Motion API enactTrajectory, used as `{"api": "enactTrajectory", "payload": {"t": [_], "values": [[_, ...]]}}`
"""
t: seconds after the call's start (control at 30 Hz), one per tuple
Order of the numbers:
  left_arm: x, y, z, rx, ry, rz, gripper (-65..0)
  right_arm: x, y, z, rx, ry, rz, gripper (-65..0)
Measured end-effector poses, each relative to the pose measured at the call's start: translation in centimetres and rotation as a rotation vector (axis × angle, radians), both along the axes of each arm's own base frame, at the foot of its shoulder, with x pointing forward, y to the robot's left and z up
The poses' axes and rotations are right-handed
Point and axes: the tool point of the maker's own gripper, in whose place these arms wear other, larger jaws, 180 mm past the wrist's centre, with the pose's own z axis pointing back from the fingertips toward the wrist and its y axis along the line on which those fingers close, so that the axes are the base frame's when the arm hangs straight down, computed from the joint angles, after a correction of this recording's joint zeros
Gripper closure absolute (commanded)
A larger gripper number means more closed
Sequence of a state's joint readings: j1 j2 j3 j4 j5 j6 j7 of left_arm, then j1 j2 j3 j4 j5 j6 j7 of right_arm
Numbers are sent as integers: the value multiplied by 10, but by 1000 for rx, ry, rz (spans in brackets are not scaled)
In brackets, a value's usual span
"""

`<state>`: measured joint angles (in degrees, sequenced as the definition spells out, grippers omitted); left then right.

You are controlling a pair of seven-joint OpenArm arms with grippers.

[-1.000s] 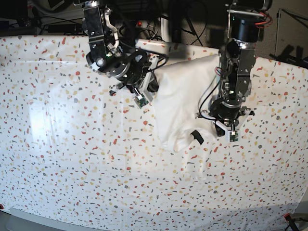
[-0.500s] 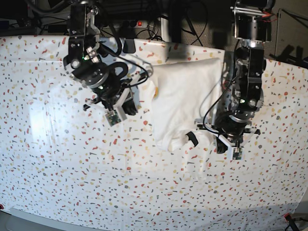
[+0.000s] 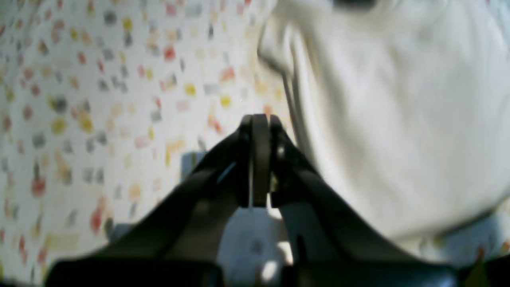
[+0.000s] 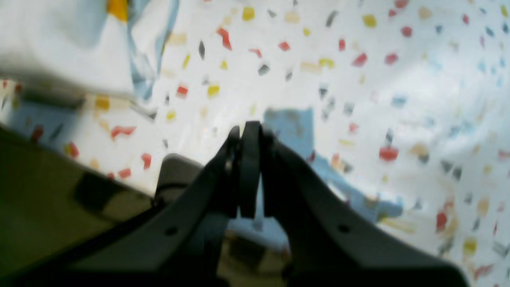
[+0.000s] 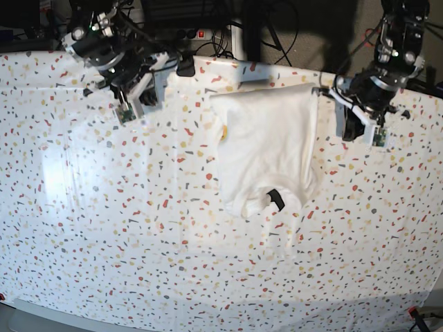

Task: Fold the T-shirt properly

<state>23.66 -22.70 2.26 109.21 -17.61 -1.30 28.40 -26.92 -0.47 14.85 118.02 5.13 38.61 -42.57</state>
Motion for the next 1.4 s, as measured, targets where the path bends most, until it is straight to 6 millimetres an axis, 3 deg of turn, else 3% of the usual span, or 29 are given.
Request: {"api": "enactTrajectory", "payload": {"t": [0.27, 0.37, 0.43, 0.5, 0.6, 0.7, 0.9, 1.07, 1.23, 1.4], "values": [[-94, 17, -41, 30, 184, 16, 0, -80, -7, -14, 94, 163, -66, 0], [-127, 35, -48, 74, 245, 45, 0, -118, -13, -24, 86, 264, -88, 0], [-141, 42, -49, 89, 248, 62, 0, -140, -14, -29, 79, 328, -91, 0], [-155, 37, -53, 64, 256, 31, 0, -148, -13, -34, 89, 353, -97, 0], [-180, 31, -79, 19, 325, -26, 0, -167, -15, -56, 115, 428, -123, 0], [-205, 45, -116, 17, 410, 54, 0, -189, -17, -87, 136, 510, -162, 0], [-240, 24, -186, -133, 580, 75, 0, -208, -20, -156, 152, 628, -219, 0], [-263, 21, -230, -171, 676, 158, 0, -224, -34, -209, 144, 735, -270, 0], [-279, 12, -256, -175, 714, 189, 0, -229, -62, -245, 128, 772, -325, 0], [-279, -9, -267, -219, 744, 223, 0, -225, -91, -260, 122, 771, -370, 0]]}}
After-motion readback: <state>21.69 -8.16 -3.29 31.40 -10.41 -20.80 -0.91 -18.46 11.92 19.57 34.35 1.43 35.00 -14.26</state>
